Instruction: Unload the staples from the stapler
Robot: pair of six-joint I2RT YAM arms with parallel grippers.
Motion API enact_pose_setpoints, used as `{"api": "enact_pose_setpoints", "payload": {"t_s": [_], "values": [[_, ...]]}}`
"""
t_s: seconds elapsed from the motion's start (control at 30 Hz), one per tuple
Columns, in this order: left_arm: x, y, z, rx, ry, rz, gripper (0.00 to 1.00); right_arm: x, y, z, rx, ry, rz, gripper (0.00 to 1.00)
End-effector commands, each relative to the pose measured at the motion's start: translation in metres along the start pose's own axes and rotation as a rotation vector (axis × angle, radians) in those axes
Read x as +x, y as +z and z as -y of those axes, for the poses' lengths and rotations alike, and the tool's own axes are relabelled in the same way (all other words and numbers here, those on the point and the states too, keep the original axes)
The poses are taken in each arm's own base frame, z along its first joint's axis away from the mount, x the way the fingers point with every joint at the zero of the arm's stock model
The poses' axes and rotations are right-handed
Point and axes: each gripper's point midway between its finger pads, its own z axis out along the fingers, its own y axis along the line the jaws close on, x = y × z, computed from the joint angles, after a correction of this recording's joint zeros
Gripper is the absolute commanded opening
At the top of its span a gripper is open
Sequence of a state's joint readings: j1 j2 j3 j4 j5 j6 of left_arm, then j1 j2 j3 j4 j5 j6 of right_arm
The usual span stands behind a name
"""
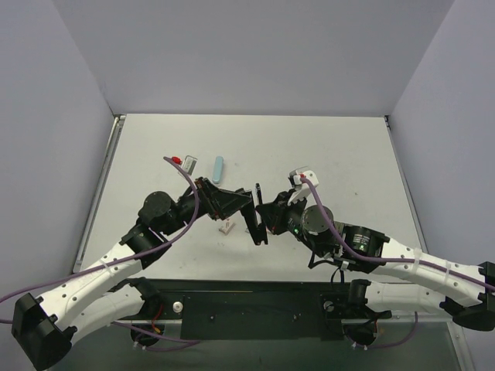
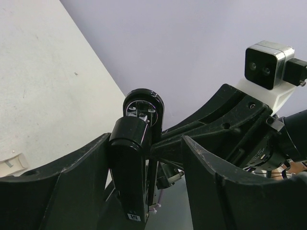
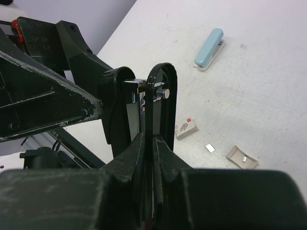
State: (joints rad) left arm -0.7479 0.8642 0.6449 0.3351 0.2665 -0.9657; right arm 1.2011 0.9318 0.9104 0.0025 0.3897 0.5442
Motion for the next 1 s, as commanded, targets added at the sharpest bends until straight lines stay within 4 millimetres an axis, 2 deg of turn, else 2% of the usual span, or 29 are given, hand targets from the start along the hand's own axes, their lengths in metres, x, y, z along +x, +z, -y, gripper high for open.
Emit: {"api": "enact_pose_setpoints", "payload": {"t_s": [0.0, 0.1, 0.37, 0.6, 0.67, 0.73, 0.77, 0.97], "values": [[-0.01, -0.003, 0.023, 0.088, 0.029, 0.039, 0.68, -0.058, -0.009, -0.022, -0.049, 0.113, 0.183, 0.0], [-0.01, -0.005, 0.023, 0.09, 0.03, 0.046, 0.66, -0.057, -0.01, -0.022, -0.045, 0.121, 0.193, 0.0], [-0.013, -0.007, 0.03, 0.117, 0.045, 0.058, 0.51, -0.058, -0.014, -0.02, -0.046, 0.138, 0.202, 0.0], [-0.015, -0.011, 0.035, 0.145, 0.062, 0.078, 0.44, -0.056, -0.019, -0.019, -0.055, 0.143, 0.194, 0.0], [-0.018, -0.013, 0.039, 0.163, 0.07, 0.089, 0.38, -0.054, -0.019, -0.018, -0.056, 0.143, 0.189, 0.0], [-0.017, -0.012, 0.039, 0.164, 0.078, 0.088, 0.03, -0.052, -0.02, -0.018, -0.062, 0.146, 0.181, 0.0], [-0.017, -0.012, 0.039, 0.167, 0.085, 0.086, 0.0, -0.051, -0.02, -0.017, -0.06, 0.149, 0.181, 0.0], [-0.018, -0.015, 0.046, 0.184, 0.127, 0.081, 0.0, -0.045, -0.024, -0.009, -0.036, 0.138, 0.158, 0.0]]}}
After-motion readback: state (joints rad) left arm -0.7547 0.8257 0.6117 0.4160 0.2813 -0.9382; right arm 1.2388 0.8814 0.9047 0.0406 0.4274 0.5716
